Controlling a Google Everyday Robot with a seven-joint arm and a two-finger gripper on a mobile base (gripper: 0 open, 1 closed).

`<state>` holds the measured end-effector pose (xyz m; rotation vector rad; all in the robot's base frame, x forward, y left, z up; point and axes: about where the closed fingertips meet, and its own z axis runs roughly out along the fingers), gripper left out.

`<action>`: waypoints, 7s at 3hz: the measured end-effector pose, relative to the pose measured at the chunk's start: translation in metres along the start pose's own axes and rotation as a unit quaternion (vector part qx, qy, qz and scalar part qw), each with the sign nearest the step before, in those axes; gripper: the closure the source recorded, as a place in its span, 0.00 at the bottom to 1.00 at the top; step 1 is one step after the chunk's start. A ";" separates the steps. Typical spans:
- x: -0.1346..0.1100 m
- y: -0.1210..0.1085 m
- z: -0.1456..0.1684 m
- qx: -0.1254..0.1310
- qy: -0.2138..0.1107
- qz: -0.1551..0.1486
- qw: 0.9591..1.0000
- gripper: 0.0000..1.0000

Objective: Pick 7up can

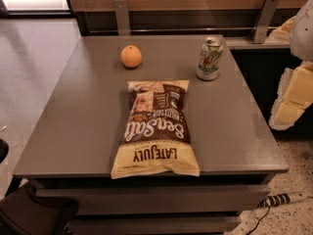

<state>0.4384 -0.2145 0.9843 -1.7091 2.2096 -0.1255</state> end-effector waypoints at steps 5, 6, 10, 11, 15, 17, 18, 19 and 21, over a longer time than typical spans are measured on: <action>-0.016 -0.150 0.031 0.133 -0.337 0.162 0.918 0.00; -0.025 -0.165 0.043 0.134 -0.400 0.198 0.885 0.00; -0.057 -0.188 0.114 0.095 -0.487 0.254 0.830 0.00; -0.072 -0.185 0.147 0.083 -0.509 0.252 0.819 0.00; -0.089 -0.179 0.165 0.077 -0.532 0.245 0.807 0.70; -0.094 -0.178 0.165 0.074 -0.534 0.243 0.807 1.00; -0.094 -0.178 0.165 0.074 -0.534 0.243 0.807 1.00; -0.095 -0.183 0.141 0.086 -0.539 0.228 0.806 1.00; -0.089 -0.197 0.082 0.139 -0.539 0.204 0.805 1.00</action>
Offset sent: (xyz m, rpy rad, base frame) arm 0.0618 -0.0291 0.0060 0.1655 -0.1658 -0.0883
